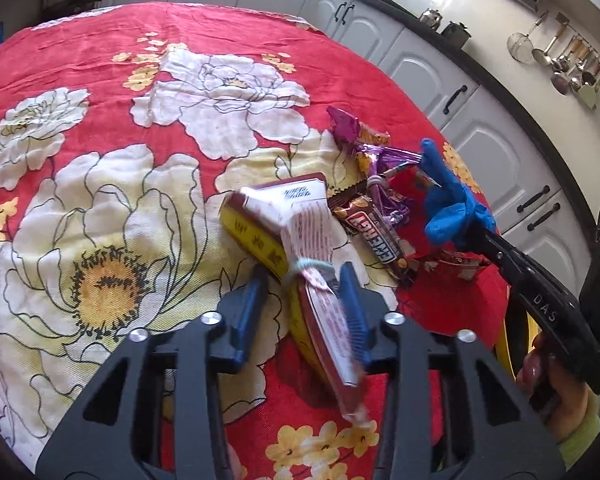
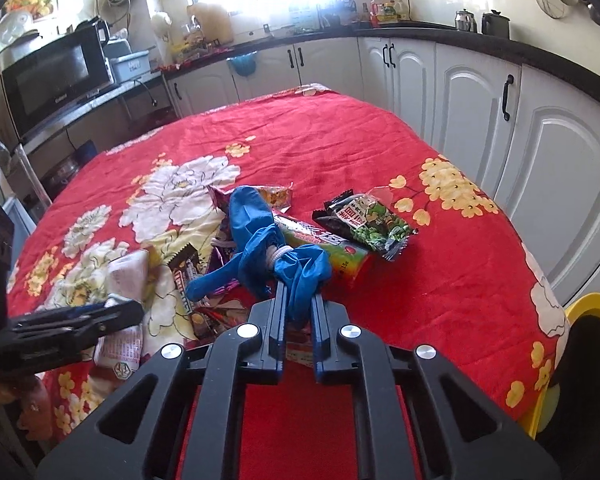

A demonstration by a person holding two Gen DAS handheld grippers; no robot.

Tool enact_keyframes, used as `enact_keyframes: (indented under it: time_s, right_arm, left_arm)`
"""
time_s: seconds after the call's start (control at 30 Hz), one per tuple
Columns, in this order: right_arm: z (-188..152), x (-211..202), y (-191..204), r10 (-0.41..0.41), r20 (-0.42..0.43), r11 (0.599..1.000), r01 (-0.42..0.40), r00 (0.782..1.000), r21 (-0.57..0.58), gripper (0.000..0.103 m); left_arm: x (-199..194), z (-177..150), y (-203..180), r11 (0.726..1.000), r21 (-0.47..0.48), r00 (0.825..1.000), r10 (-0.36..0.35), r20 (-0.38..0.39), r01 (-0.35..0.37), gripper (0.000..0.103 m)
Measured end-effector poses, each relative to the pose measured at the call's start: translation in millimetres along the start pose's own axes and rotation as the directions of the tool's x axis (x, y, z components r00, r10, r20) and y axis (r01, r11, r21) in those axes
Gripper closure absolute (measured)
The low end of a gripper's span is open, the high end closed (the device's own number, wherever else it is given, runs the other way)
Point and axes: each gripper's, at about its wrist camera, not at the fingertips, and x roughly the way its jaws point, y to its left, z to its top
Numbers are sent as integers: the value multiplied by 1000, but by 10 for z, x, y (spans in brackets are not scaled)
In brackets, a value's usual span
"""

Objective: Collect trash
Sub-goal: 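Grasp the white-red snack bag with the left tool while the right tool grasps the blue bag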

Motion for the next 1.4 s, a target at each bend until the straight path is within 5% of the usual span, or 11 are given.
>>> enact_keyframes:
  time_s: [1.4]
  right_arm:
    - [-121,-1025,-425,-50,171,994,32,984,105,94]
  left_arm:
    - [-520,57,-811,975,217,978,-82,193,39,82]
